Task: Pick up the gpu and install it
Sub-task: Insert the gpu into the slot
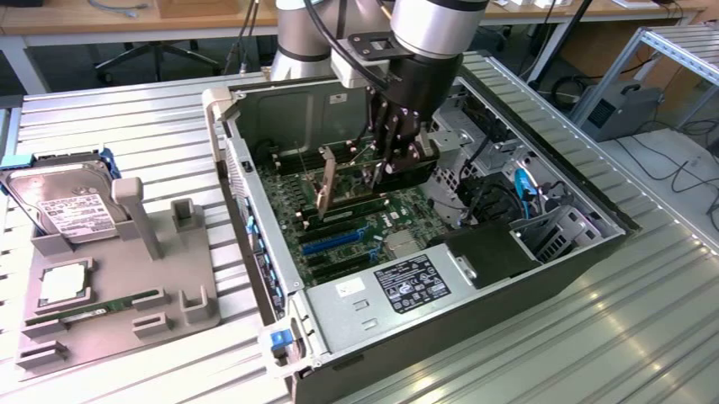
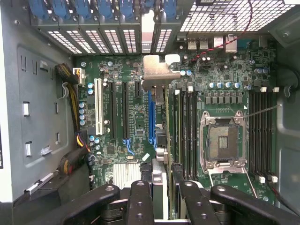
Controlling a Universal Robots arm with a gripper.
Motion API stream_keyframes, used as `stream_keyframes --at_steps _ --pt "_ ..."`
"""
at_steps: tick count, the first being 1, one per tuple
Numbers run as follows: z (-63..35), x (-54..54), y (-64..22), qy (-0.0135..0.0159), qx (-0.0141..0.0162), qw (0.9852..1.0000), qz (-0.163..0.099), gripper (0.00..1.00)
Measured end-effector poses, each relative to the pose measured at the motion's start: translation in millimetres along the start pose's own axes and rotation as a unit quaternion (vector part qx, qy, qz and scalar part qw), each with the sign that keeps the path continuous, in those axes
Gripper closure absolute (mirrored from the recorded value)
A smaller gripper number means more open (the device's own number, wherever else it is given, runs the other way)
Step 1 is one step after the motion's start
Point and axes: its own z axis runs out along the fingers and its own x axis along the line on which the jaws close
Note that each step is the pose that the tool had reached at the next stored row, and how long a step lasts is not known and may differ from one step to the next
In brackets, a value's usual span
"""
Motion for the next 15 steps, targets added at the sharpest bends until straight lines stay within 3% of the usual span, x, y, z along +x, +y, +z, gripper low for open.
stream_keyframes --at_steps 15 --pt "1.4 1.0 4.4 0.0000 -0.0001 1.0000 0.000 0.73"
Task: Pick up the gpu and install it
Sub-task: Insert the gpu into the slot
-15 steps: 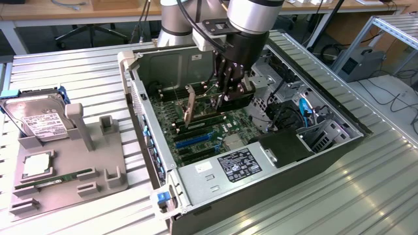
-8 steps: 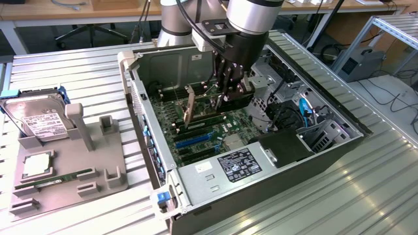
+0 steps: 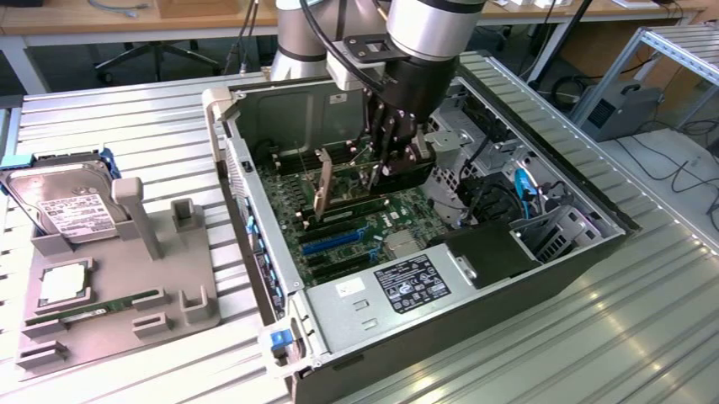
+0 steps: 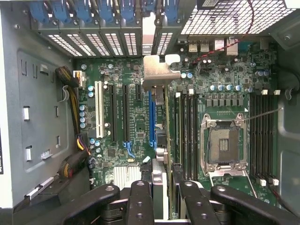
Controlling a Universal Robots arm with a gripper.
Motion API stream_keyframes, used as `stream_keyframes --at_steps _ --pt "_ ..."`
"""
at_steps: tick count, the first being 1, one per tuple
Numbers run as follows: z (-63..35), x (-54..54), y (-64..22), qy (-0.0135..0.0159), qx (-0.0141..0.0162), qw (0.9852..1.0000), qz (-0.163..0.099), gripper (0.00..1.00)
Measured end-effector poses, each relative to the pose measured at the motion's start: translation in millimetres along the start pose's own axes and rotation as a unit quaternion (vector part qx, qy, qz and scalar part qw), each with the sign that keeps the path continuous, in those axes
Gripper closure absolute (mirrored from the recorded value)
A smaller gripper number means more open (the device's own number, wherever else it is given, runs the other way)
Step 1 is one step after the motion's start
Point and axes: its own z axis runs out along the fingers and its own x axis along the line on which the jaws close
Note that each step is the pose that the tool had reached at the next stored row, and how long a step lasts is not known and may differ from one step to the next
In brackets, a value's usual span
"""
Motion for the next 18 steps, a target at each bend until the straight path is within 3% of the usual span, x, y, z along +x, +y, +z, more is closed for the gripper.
stream_keyframes --at_steps 18 --pt "1.9 1.6 3.9 0.0001 0.0001 1.0000 0.000 0.73"
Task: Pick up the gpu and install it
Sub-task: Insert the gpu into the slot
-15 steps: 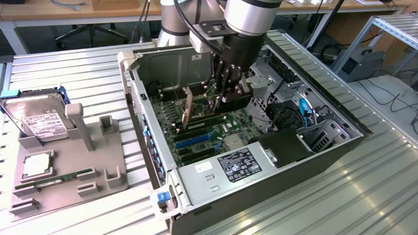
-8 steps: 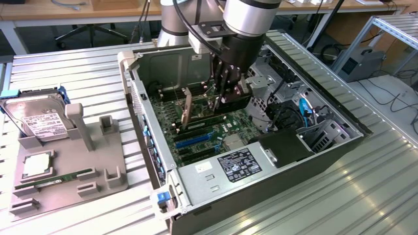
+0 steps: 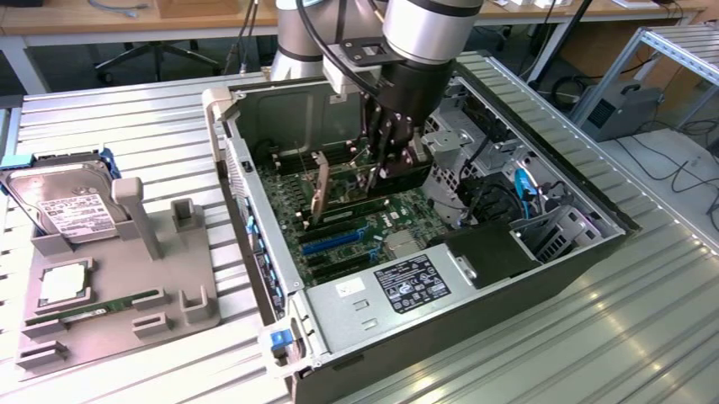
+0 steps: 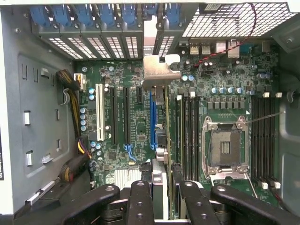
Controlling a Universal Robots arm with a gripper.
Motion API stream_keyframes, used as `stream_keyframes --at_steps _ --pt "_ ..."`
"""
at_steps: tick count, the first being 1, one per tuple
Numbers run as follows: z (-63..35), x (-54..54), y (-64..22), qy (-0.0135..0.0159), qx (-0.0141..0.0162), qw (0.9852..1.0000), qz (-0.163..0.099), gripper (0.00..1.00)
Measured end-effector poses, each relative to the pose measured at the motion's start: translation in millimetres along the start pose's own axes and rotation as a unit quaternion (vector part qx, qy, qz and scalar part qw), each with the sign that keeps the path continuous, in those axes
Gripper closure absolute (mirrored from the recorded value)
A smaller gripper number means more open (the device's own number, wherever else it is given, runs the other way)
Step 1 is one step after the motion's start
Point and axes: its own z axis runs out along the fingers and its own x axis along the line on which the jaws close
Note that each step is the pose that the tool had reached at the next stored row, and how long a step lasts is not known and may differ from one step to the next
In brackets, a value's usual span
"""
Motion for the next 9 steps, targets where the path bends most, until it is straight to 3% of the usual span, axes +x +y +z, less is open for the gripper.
stream_keyframes --at_steps 9 --pt "1.3 0.8 1.5 0.0000 0.0000 1.0000 0.000 0.73"
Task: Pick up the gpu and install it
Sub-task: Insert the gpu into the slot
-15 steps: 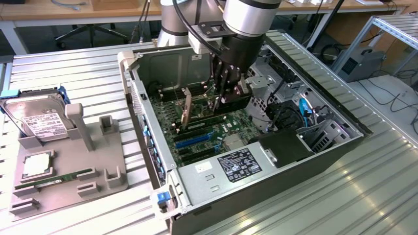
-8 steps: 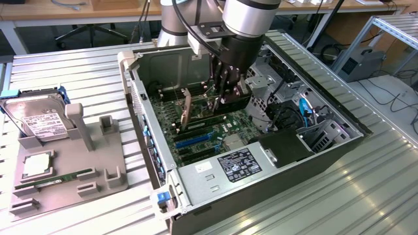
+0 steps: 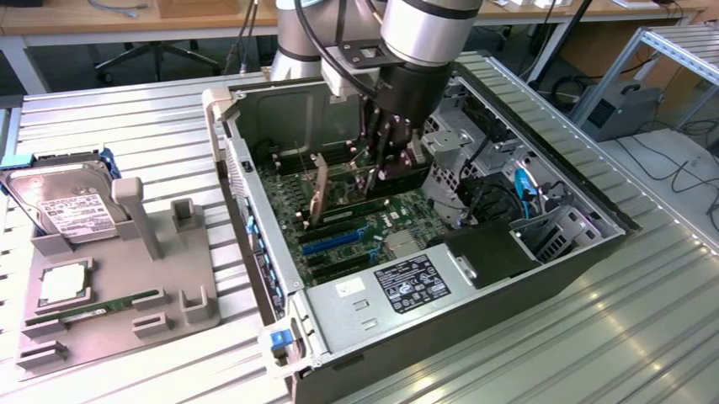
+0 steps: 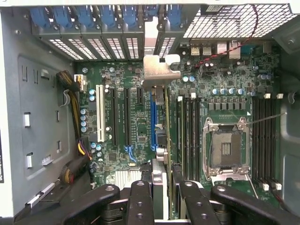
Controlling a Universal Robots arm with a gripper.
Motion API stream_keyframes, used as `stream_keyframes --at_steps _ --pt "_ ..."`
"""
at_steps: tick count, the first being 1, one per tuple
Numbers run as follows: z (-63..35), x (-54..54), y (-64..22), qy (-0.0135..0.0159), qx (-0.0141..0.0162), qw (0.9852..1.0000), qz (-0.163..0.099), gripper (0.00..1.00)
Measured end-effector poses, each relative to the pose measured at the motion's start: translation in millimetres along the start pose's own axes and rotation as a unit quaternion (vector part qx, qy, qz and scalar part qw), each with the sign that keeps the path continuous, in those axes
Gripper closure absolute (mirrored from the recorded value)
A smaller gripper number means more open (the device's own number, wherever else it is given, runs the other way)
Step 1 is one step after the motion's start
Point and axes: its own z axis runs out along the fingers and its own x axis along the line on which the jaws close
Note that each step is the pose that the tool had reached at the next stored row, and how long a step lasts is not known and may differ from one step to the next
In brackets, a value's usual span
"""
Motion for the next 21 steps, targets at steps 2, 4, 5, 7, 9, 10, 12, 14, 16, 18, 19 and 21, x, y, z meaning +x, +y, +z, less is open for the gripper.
stream_keyframes --at_steps 2,4,5,7,9,10,12,14,16,18,19,21 --pt "0.9 0.5 0.9 0.0000 0.0000 1.0000 0.000 0.73" --pt "2.4 1.6 2.6 0.0000 0.0000 1.0000 0.000 0.73" --pt "3.2 2.1 3.5 0.0000 0.0000 1.0000 0.000 0.73" --pt "4.7 3.1 4.6 -0.0001 0.0000 1.0000 0.000 0.73" --pt "6.5 5.1 5.9 -0.0001 0.0000 1.0000 0.000 0.73" --pt "7.1 5.9 6.2 0.0000 0.0000 1.0000 0.000 0.73" --pt "8.5 6.9 6.5 -0.0001 0.0001 1.0000 0.000 0.73" --pt "8.7 7.4 6.6 0.0000 0.0000 1.0000 0.000 0.73" --pt "9.0 7.9 6.8 0.0000 0.0000 1.0000 0.000 0.73" --pt "9.4 8.3 6.9 -0.0001 0.0000 1.0000 0.000 0.73" --pt "9.6 8.6 7.2 -0.0001 0.0000 1.0000 0.000 0.73" --pt "9.9 8.9 8.1 -0.0001 0.0000 1.0000 0.000 0.73"
